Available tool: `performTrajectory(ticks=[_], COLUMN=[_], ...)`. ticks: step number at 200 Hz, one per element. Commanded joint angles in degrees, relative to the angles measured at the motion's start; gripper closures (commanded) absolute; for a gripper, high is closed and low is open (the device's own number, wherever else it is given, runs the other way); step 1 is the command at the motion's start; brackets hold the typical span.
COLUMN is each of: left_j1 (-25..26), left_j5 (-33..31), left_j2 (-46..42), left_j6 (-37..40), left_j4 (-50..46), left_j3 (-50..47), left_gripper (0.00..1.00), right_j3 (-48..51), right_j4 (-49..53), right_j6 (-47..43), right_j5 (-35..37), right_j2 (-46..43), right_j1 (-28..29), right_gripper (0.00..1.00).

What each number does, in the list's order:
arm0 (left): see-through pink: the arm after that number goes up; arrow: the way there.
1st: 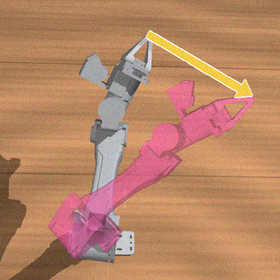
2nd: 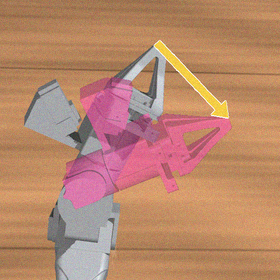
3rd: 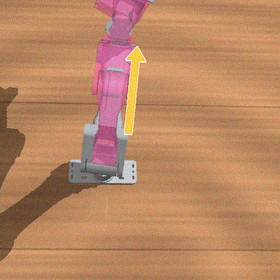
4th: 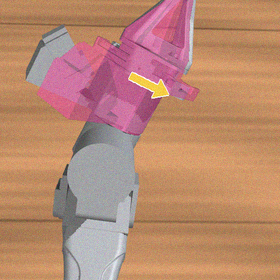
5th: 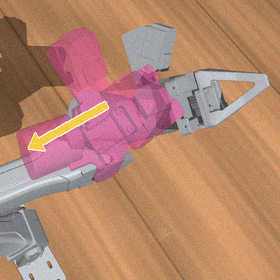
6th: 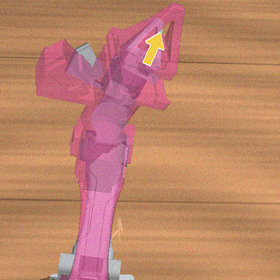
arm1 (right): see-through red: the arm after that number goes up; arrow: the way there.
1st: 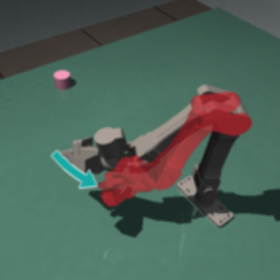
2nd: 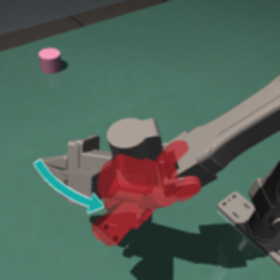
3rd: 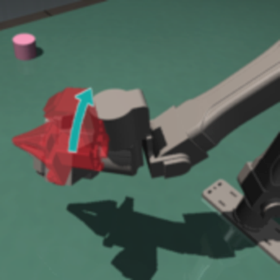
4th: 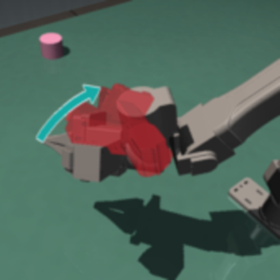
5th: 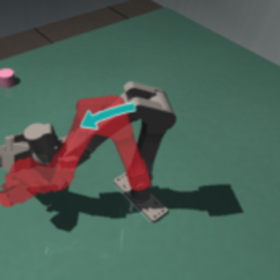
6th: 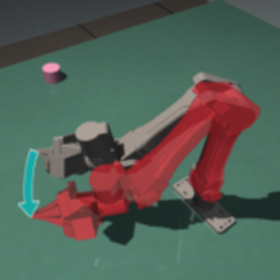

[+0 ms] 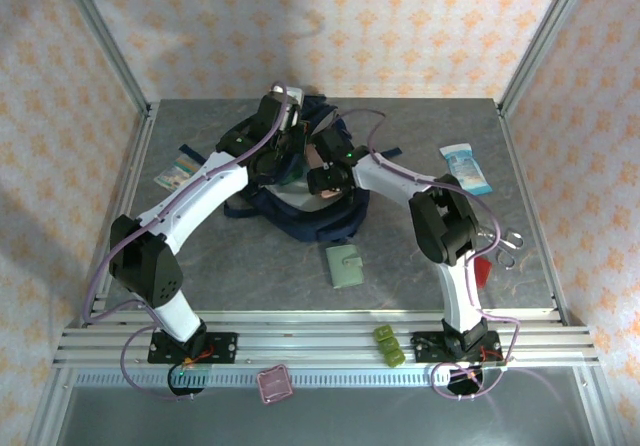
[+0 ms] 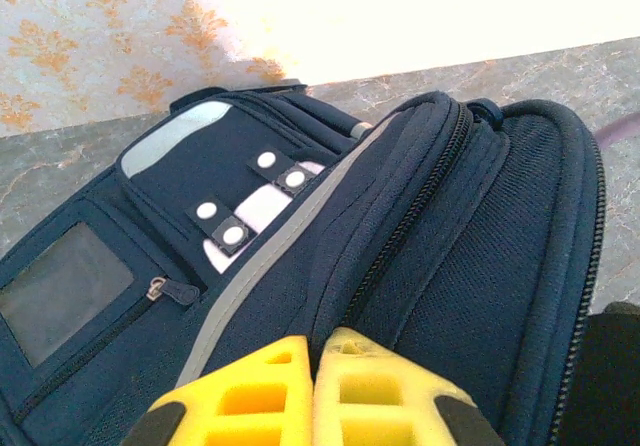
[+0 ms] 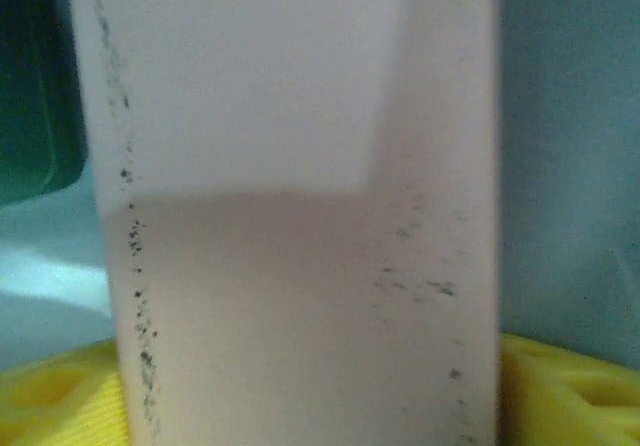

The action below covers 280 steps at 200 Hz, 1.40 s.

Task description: Pack the student bag

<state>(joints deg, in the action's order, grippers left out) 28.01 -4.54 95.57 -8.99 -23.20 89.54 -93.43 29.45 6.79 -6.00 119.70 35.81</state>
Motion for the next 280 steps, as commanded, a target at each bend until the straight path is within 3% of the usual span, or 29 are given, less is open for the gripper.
performTrajectory(ticks=[1, 31, 55, 75, 91, 110, 176, 221, 246, 280], left_j1=[-0.53, -0.59, -0.54, -0.52, -0.48, -0.49, 0.32, 1.06, 1.42, 1.92], left_j5=[-0.19, 0.51, 1.78, 2.38, 2.67, 3.38, 4.32, 5.1, 5.55, 5.81], left_j2=[-2.68, -2.86, -2.93, -3.19, -3.21, -3.34, -4.58, -5.22, -5.53, -6.01], left_j6=[-0.74, -1.31, -2.14, -2.6, -2.78, -3.13, -3.86, -4.38, -4.78, -5.41], left_j4=[5.45, 6.4, 7.07, 7.71, 7.82, 7.8, 8.17, 8.61, 9.14, 9.92], left_j3=[3.48, 1.85, 0.26, -1.21, -1.71, -1.73, -2.58, -4.09, -5.14, -6.54], left_gripper=[1.0, 1.0, 1.0, 1.0, 1.0, 1.0, 1.0, 1.0, 1.0, 1.0], right_j3=[2.65, 10.05, 18.68, 27.33, 31.61, 34.79, 29.97, 26.32, 23.94, 24.14], right_j4=[-2.99, -6.59, -9.78, -15.77, -18.43, -20.59, -23.44, -26.46, -29.63, -40.79], right_j6=[2.56, 6.54, 11.75, 16.41, 19.05, 21.08, 24.18, 27.1, 27.96, 30.05], right_j5=[3.19, -0.12, -4.5, -10.54, -12.75, -13.47, -11.42, -9.58, -9.8, -15.6], right_j2=[-7.17, -17.09, -23.84, -28.66, -29.65, -28.56, -17.87, -14.66, -13.55, -12.39], right_j1=[-1.45, -1.45, -1.45, -1.44, -1.45, -1.45, -1.62, -2.71, -4.53, -6.43], right_gripper=[0.14, 0.1, 0.15, 0.37, 0.64, 0.76, 0.75, 0.56, 0.51, 0.45])
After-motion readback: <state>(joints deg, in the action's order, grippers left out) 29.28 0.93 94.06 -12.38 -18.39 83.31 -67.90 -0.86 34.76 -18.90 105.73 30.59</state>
